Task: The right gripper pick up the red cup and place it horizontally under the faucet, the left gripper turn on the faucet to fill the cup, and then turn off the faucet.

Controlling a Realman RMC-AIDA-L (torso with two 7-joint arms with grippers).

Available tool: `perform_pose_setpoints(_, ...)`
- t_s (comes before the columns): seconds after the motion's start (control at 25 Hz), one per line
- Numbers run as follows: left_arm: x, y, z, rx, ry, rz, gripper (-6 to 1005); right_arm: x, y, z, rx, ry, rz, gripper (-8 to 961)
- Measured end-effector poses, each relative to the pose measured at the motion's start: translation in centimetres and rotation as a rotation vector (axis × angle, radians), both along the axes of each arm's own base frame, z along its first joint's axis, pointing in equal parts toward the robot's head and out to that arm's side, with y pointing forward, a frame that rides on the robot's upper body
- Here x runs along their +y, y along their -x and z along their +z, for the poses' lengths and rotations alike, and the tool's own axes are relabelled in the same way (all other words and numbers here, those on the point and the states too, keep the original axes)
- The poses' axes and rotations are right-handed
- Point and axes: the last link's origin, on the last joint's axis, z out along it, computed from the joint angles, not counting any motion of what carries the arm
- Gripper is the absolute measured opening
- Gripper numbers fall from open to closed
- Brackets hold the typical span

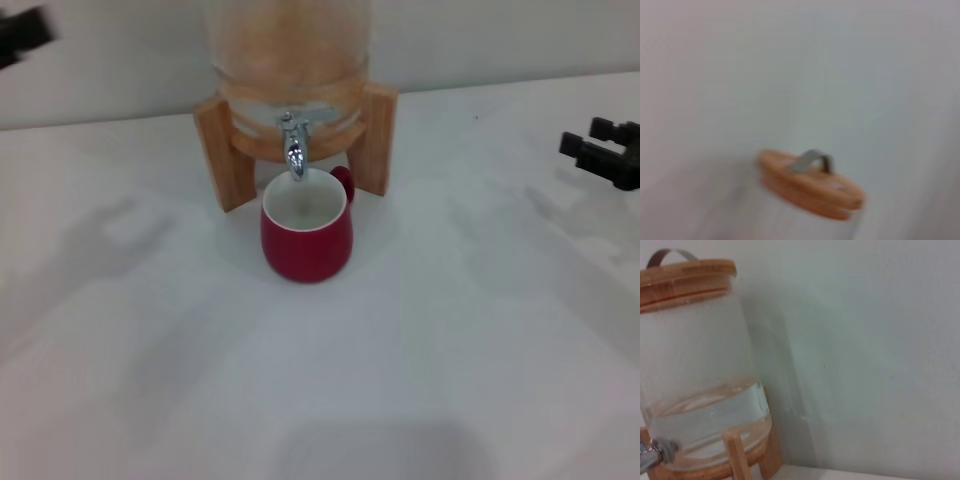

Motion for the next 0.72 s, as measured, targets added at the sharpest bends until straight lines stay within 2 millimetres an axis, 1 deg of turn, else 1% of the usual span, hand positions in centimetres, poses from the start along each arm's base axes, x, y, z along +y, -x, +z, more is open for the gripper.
perform_pose_setpoints(0.16,-1.3,8.2,0.2,-0.090,-0.093,0.159,784,-0.8,-0.3,0.1,0.027,-0.015,0.003,576)
perform_pose_setpoints(0.24,-2.4,11.5,-0.1,-0.109,-0.141,0.202,784,-1.2,-0.5,0.0,0.042,-0.022,-0.002,576)
perform_pose_setpoints(0.32,-3.1,13.4,-0.6,-0.108,-0.179,0.221,784,-1.5,-0.8,-0.1,0.065,-0.026,-0.014,576)
perform_pose_setpoints(0.4,-3.5,14.7,-1.1,-0.109,-0.207,0.253,784,-1.7,-1.0,-0.4,0.077,-0.023,-0.024,576)
perform_pose_setpoints(0.48,-3.5,15.1,-1.2,-0.108,-0.213,0.268,784,-1.8,-1.1,-0.6,0.083,-0.019,-0.031,576)
perform_pose_setpoints(0.6,-3.2,15.1,-1.3,-0.112,-0.210,0.276,784,-2.0,-1.0,-0.6,0.080,-0.019,-0.016,576)
perform_pose_setpoints(0.68,-3.0,14.9,-1.3,-0.117,-0.207,0.274,784,-2.2,-0.7,-0.2,0.072,-0.041,0.023,576)
perform_pose_setpoints(0.72,-2.6,14.7,-1.2,-0.127,-0.201,0.269,784,-2.3,-0.5,0.2,0.071,-0.068,0.051,576)
